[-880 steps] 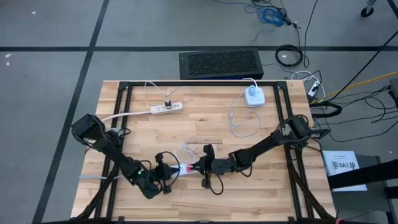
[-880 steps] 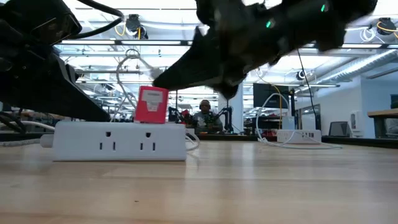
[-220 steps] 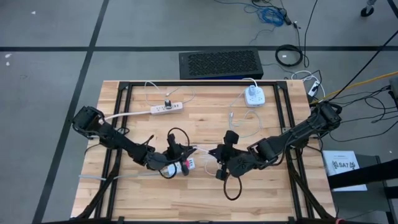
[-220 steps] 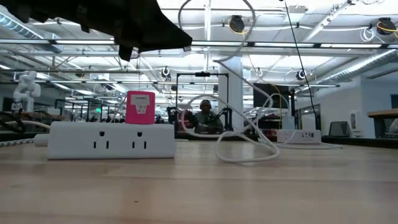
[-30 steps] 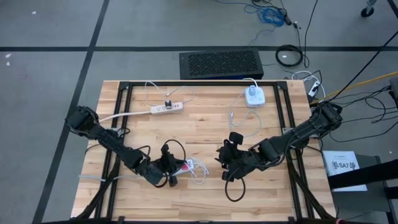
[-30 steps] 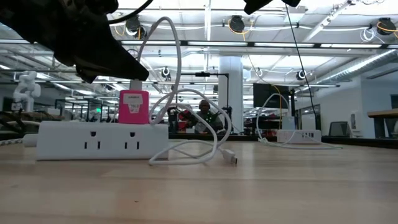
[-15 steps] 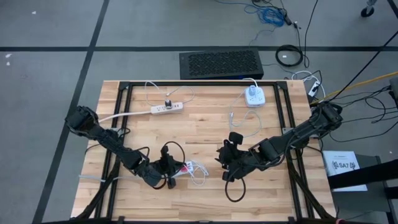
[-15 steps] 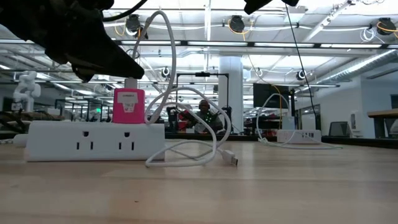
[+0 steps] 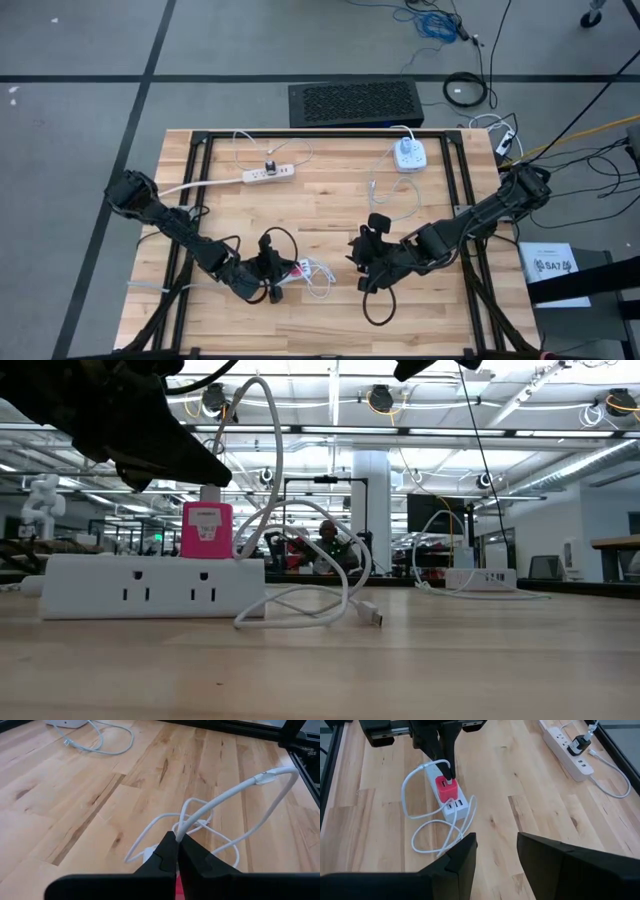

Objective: Insert USB
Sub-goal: Insert the white cable charger into the pink charger adapter, then return to Home Position

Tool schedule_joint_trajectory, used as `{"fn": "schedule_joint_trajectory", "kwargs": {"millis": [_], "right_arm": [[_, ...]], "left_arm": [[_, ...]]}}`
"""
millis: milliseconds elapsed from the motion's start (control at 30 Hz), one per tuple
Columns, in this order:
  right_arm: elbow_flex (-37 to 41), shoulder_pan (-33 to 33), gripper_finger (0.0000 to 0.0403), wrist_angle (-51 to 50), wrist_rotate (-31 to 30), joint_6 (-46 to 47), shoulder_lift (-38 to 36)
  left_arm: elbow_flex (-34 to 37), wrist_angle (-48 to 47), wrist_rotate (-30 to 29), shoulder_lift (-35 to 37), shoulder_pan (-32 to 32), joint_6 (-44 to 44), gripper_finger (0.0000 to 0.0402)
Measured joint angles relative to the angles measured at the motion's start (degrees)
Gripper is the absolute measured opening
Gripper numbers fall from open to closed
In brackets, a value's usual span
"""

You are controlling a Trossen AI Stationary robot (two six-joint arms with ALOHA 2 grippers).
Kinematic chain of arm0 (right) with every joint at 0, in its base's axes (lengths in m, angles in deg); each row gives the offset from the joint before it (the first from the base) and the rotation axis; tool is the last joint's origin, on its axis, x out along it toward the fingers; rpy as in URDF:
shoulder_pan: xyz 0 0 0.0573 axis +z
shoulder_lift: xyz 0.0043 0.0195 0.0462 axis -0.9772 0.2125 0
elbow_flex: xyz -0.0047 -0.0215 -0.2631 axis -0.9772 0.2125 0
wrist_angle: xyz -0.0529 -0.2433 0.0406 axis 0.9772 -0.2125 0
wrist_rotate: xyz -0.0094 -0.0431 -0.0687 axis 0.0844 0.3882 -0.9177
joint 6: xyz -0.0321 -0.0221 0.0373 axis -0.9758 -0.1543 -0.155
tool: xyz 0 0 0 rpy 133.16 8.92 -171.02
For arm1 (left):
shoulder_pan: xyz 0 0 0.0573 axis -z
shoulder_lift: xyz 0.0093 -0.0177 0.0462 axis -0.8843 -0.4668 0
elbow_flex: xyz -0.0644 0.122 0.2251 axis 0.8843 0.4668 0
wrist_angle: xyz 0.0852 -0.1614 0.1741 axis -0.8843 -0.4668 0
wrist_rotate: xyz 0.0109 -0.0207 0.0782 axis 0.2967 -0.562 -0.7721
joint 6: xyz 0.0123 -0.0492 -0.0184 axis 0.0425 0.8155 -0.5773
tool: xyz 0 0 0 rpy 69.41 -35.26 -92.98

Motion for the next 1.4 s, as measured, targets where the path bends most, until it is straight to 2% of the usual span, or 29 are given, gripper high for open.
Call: {"fn": "schedule_joint_trajectory", "kwargs": {"millis": [733, 1100, 1233, 1400], "right_arm": [[0.0, -2.4, 0.0135, -0.4, 1.3, -1.0, 0.0], [0.0, -2.3, 0.0135, -0.3, 2.6, -0.9, 0.0], [0.0, -2.3, 0.0135, -0.2, 2.4, -0.9, 0.0], [0.0, -2.3, 0.0135, 0.3, 2.4, -0.6, 0.0]], "left_arm": [[0.1, 0.4, 0.8, 0.1, -0.4, 1.6, 0.0008], [0.6, 1.9, 1.5, -0.3, -0.3, -0.4, 0.0133], [0.6, 1.8, 2.1, 0.9, -0.2, -0.6, 0.0153], [0.9, 0.0, 3.0, 5.5, 0.3, -4.8, 0.0157]]}}
